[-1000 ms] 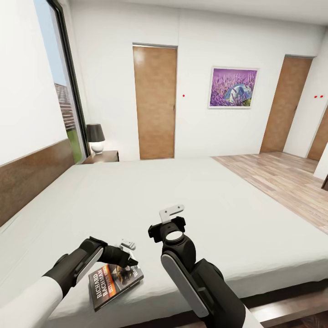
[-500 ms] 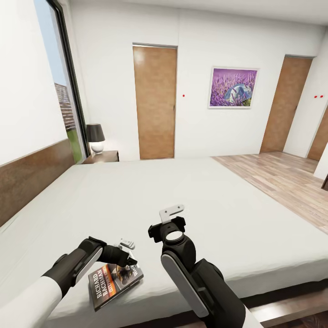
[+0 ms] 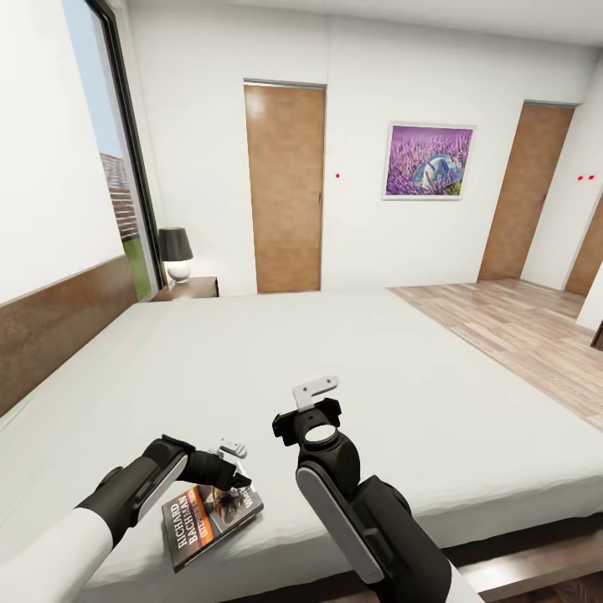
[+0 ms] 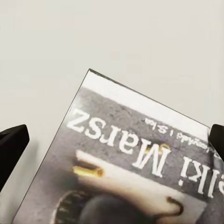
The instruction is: In the bedroom, move the book from the bed onto either nightstand, and place the two sandals side by side next to the bed.
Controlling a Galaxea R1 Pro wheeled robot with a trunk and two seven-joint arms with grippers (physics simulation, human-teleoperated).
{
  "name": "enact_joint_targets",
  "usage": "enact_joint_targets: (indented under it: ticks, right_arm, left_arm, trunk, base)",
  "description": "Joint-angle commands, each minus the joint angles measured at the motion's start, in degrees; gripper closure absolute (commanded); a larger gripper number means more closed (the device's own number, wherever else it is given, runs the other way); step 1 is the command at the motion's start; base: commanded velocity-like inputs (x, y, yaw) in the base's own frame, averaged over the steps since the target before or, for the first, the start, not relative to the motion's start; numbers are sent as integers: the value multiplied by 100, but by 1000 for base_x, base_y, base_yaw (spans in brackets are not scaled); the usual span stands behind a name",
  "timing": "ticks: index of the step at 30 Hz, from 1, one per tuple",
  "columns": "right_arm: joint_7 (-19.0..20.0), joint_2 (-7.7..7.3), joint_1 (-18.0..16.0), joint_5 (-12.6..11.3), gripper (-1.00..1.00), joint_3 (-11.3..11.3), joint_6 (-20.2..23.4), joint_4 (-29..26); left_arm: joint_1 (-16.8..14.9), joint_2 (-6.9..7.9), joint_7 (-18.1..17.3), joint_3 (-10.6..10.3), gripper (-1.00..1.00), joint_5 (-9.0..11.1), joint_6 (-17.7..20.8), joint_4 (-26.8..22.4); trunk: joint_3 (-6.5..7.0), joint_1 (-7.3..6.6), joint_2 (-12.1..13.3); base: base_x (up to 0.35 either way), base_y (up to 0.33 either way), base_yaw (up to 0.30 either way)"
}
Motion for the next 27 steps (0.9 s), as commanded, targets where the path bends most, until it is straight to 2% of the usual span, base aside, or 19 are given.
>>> enact_joint_targets:
  ticks: [1,16,23,27]
  right_arm:
    - [-60,0,-7,-53,-100,6,19,-3]
    - [-60,0,-7,-60,-100,6,19,-3]
    - [-60,0,-7,-75,-100,6,19,-3]
    - [-60,0,-7,-78,-100,6,19,-3]
  left_arm:
    - [-3,9,26,-22,-100,-103,12,208]
    - [-6,20,14,-14,-100,-86,16,142]
    - [-4,27,-65,-3,-100,-79,46,-176]
    - [-4,28,-104,81,-100,-79,61,-272]
  trunk:
    - [-7,0,-2]
    - [-7,0,-2]
    - [-7,0,-2]
    - [-7,0,-2]
  base:
    - [0,0,0]
    - [0,0,0]
    - [0,0,0]
    - [0,0,0]
